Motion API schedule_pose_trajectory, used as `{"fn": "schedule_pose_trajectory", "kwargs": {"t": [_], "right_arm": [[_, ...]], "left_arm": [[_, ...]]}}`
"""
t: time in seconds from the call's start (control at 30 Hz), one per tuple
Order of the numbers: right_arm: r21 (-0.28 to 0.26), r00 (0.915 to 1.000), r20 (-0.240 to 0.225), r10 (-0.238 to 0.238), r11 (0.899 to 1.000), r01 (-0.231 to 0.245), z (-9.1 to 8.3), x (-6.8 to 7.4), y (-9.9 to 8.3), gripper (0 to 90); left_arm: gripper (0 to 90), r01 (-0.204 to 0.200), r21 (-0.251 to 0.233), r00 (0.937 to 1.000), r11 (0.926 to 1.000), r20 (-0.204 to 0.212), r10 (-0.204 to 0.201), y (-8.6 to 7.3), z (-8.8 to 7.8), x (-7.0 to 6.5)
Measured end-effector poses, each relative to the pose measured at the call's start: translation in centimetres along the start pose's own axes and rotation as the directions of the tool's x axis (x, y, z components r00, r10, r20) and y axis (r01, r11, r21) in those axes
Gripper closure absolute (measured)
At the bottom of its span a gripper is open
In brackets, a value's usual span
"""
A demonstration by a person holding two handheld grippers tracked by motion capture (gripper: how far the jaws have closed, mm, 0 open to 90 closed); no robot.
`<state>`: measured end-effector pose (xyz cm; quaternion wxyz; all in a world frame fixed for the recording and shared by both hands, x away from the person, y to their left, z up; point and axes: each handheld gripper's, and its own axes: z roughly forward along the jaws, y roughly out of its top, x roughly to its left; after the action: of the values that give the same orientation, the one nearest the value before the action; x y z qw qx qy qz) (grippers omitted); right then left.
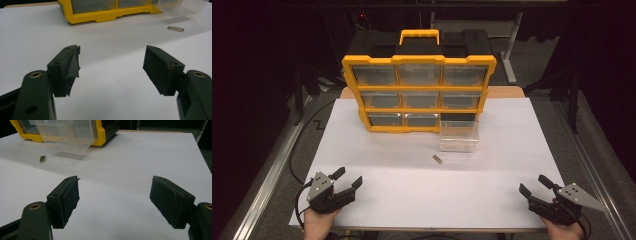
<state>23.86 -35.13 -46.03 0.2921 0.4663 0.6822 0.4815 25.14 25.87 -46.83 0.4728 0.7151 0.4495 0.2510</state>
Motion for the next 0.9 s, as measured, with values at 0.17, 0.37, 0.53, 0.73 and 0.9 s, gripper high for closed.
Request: {"fn": "schedule_pose_trajectory", "kwargs": {"t": [0.17,0.37,0.53,0.73,0.9], "right_arm": [[-0.013,0.9999,0.005,-0.015,1.0,0.015,-0.09,0.16,0.06,24.6],[-0.018,0.9999,0.004,-0.01,1.0,0.01,-0.16,0.21,0.06,25.3],[-0.013,0.9998,0.006,-0.02,1.0,0.02,-0.03,0.35,0.06,25.6],[-0.019,0.9998,0.001,-0.019,1.0,0.019,-0.16,0.5,0.1,25.8],[-0.033,1.0,0.003,0.007,0.999,-0.007,-0.27,0.25,0.13,26.2]], "left_arm": [[29.8,-0.003,0.0,1.0,1.0,-0.001,0.003,-0.07,-0.09,-0.07],[29.8,-0.003,0.0,1.0,1.0,-0.004,0.003,-0.07,-0.03,-0.16],[29.8,0.011,0.005,0.9999,0.9999,-0.006,-0.011,-0.17,0.03,-0.02],[29.8,0.01,-0.006,0.9999,0.9999,-0.008,-0.01,-0.2,-0.25,-0.12],[29.8,0.009,-0.02,0.9999,0.9998,-0.011,-0.009,-0.13,-0.41,-0.21]]}}
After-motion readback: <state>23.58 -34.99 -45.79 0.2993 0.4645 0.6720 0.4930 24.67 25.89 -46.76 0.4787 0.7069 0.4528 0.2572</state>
